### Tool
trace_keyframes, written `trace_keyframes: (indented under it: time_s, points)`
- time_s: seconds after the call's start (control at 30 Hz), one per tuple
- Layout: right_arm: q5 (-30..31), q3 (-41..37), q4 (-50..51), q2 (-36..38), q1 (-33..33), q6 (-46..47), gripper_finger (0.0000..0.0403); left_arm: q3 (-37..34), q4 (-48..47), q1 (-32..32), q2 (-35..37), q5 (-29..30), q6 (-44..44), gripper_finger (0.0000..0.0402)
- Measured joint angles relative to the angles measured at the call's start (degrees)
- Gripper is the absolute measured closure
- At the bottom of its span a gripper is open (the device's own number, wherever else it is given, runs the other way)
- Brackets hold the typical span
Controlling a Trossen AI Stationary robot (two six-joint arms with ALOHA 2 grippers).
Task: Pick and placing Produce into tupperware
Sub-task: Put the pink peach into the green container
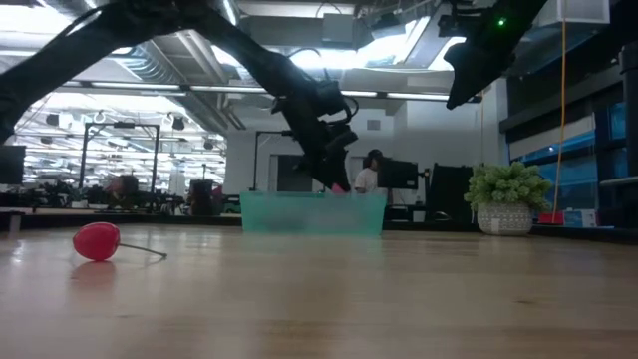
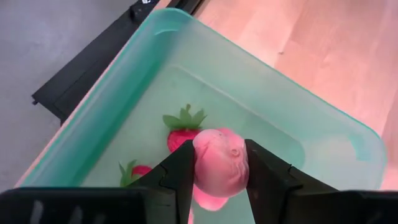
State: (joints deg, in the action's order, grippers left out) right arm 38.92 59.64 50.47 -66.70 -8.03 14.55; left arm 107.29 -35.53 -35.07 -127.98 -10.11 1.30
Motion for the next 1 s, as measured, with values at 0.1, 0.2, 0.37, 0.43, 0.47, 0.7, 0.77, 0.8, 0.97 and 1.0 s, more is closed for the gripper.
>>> trace_keyframes:
  time_s: [0.1,0.2,0.37,0.43,0.47,0.7,0.77,0.8,0.97,1.0]
  points:
    - [0.0,0.0,0.0,0.0,0.0,0.0,0.0206,0.7,-0.6,-0.8,-1.4,-1.4,0.1,0.0288]
    - [0.0,0.0,0.1,0.0,0.0,0.0,0.0206,0.7,-2.4,-1.8,-2.7,-3.0,1.6,0.0291]
    - [0.0,0.0,0.2,0.0,0.0,0.0,0.0206,0.7,-2.9,-2.5,-2.9,-3.1,1.6,0.0288]
    - [0.0,0.0,0.2,0.0,0.0,-0.1,0.0206,0.7,-3.0,-2.8,-3.0,-3.1,1.7,0.0287]
    - [0.0,0.0,0.2,0.0,0.0,-0.1,0.0206,0.7,-3.0,-2.8,-2.9,-3.4,1.9,0.0287]
    - [0.0,0.0,0.2,0.0,0.0,-0.1,0.0206,0.7,-3.7,-2.4,-2.9,-4.9,2.8,0.0291]
    - [0.0,0.0,0.3,0.0,0.0,-0.2,0.0206,0.7,-5.8,-2.4,-2.9,-4.9,2.7,0.0288]
    - [0.0,0.0,0.3,0.0,0.0,-0.2,0.0206,0.7,-7.0,-2.4,-2.9,-4.9,2.7,0.0286]
    - [0.0,0.0,0.4,0.0,0.0,-0.3,0.0206,0.7,-9.0,-2.4,-2.9,-4.4,1.6,0.0282]
    - [0.0,0.0,0.4,0.0,0.0,-0.3,0.0206,0.7,-8.6,-2.4,-2.9,-4.5,1.6,0.0282]
